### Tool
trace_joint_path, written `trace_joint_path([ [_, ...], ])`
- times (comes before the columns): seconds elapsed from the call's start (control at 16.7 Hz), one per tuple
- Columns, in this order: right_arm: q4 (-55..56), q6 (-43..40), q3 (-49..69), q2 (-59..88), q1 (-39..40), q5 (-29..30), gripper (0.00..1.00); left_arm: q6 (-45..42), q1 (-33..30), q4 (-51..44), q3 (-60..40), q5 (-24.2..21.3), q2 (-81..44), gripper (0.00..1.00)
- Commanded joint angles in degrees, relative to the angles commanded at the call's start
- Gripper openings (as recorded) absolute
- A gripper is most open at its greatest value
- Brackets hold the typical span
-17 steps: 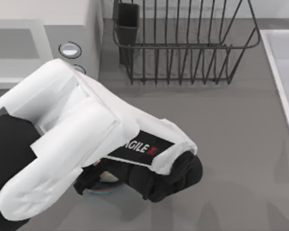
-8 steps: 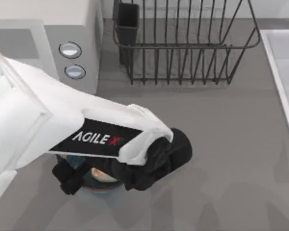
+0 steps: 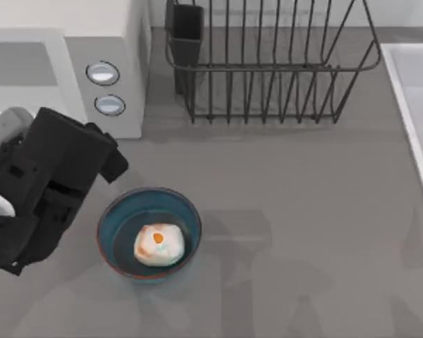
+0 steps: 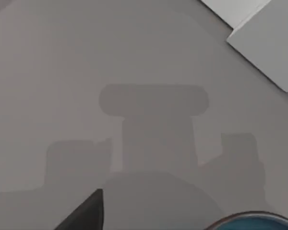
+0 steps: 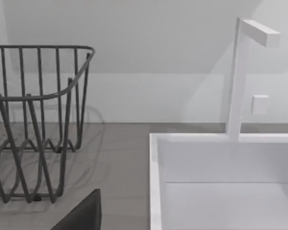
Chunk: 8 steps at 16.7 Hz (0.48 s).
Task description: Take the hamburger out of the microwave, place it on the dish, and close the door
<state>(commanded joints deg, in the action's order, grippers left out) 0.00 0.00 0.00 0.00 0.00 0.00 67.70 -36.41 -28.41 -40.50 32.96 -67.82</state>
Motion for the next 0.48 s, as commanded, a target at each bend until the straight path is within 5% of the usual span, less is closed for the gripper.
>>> trace_joint_path([
  [0.48, 0.0, 0.0, 0.0, 0.0, 0.0, 0.0, 1.0, -50.2, 24.3, 22.0, 29.0, -24.8, 51.8, 1.0],
])
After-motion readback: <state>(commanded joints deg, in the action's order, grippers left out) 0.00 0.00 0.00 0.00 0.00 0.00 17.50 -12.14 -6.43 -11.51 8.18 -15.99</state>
